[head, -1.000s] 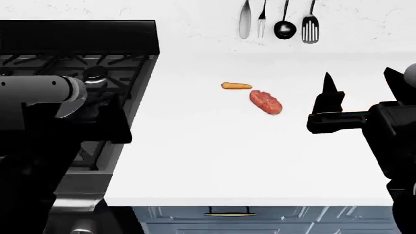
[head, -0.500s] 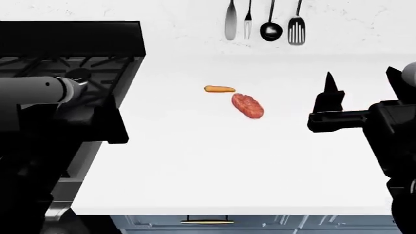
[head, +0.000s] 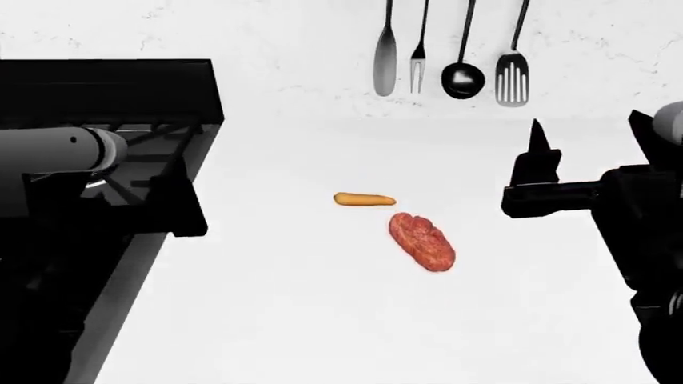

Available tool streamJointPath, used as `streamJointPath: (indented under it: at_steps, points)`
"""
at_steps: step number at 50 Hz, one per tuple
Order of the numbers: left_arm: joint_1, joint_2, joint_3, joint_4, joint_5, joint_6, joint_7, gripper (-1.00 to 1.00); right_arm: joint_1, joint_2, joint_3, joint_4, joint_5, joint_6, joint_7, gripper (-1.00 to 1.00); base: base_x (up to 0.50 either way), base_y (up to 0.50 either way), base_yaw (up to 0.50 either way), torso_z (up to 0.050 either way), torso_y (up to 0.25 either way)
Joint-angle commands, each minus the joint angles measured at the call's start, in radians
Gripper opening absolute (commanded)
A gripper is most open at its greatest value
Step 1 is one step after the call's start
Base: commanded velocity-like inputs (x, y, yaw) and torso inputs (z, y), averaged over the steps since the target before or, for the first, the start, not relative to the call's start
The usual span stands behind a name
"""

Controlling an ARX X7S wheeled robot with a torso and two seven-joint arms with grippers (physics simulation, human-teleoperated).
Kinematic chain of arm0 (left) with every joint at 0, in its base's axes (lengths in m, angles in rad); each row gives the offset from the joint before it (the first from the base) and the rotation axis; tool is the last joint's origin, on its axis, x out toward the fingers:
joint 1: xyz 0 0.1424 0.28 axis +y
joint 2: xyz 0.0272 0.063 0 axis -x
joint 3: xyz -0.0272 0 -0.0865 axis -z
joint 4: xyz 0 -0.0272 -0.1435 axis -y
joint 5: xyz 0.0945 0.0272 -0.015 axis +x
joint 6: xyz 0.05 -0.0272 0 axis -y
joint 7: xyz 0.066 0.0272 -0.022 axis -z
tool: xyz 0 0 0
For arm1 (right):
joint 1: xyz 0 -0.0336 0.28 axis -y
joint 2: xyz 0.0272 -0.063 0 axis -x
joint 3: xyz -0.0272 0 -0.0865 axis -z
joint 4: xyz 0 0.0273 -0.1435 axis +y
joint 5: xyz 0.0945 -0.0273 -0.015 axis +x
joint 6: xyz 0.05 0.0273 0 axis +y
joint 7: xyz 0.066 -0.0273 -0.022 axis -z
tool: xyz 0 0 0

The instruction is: Place both pans onto different burners. Then place the carrot and the steak on different pans.

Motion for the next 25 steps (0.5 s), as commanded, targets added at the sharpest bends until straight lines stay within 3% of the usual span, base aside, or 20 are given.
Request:
streamJointPath:
  at_steps: [1, 10, 25]
  points:
    - [0.001, -0.002, 0.002, 0.003, -0.001, 0.001, -0.001, 1.00, 0.003, 0.009, -0.012, 0.001, 0.001, 0.000, -0.001, 1.00, 0.00, 0.00, 0.00, 0.000, 0.008]
    - [-0.013, 0.001, 0.012, 0.000, -0.005, -0.004, -0.003, 1.00, 0.106, 0.008, -0.130, 0.145, 0.052, 0.080, -0.119, 1.00, 0.00, 0.00, 0.00, 0.000, 0.000]
    - [-0.051, 0.009, 0.035, -0.004, -0.030, -0.020, -0.021, 1.00, 0.273, -0.072, -0.373, 0.452, -0.119, 0.083, -0.449, 1.00, 0.00, 0.00, 0.00, 0.000, 0.000]
